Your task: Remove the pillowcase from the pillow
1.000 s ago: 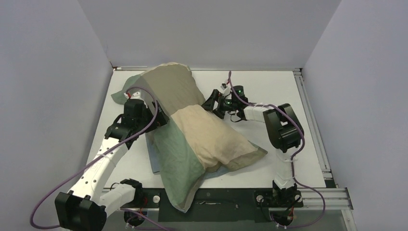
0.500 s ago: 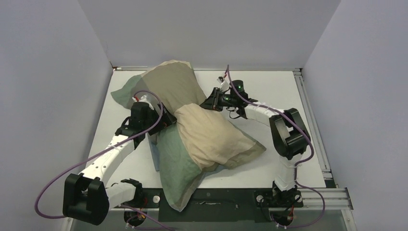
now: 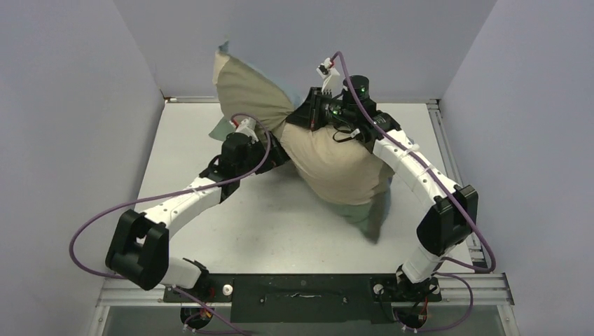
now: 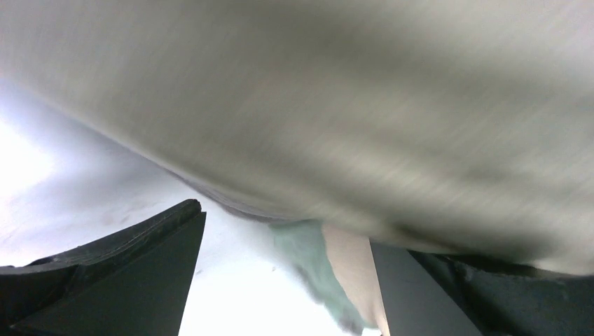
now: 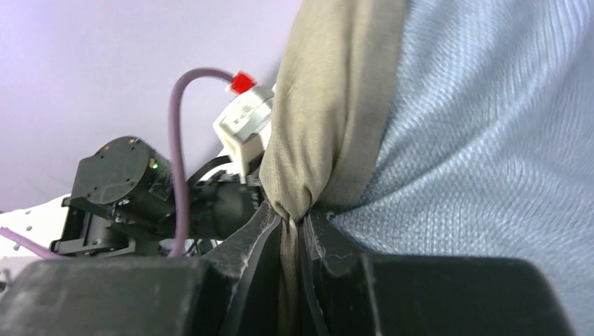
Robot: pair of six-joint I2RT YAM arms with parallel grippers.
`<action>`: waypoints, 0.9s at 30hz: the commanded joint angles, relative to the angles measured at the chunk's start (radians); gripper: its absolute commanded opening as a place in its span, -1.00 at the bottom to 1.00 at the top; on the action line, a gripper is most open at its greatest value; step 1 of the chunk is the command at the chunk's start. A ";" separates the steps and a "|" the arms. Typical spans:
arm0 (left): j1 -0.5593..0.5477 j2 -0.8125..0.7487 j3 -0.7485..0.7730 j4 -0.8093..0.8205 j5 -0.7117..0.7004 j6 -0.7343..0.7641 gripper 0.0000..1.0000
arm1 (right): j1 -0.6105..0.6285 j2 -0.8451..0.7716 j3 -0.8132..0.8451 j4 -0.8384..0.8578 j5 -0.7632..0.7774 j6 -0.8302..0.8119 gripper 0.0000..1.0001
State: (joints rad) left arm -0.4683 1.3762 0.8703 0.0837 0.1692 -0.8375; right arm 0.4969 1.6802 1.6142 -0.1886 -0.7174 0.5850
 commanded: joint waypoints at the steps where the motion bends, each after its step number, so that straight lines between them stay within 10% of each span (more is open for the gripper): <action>1: -0.041 0.073 0.104 0.384 0.024 -0.095 0.74 | 0.104 -0.047 -0.011 -0.023 -0.063 -0.038 -0.89; 8: -0.041 0.145 -0.102 0.580 -0.010 -0.202 0.74 | 0.205 -0.014 -0.213 0.001 0.069 -0.090 -0.89; 15: -0.039 -0.055 -0.276 0.387 -0.150 -0.104 0.77 | 0.222 -0.027 -0.274 -0.011 0.128 -0.089 -0.84; 27: -0.013 -0.704 -0.261 -0.428 -0.438 0.059 0.86 | 0.198 -0.257 -0.161 -0.331 0.235 -0.246 0.62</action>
State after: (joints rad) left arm -0.4919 0.8196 0.5003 -0.0082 -0.1291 -0.8749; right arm 0.7223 1.5784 1.3891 -0.3962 -0.5419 0.4191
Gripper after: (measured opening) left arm 0.922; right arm 0.718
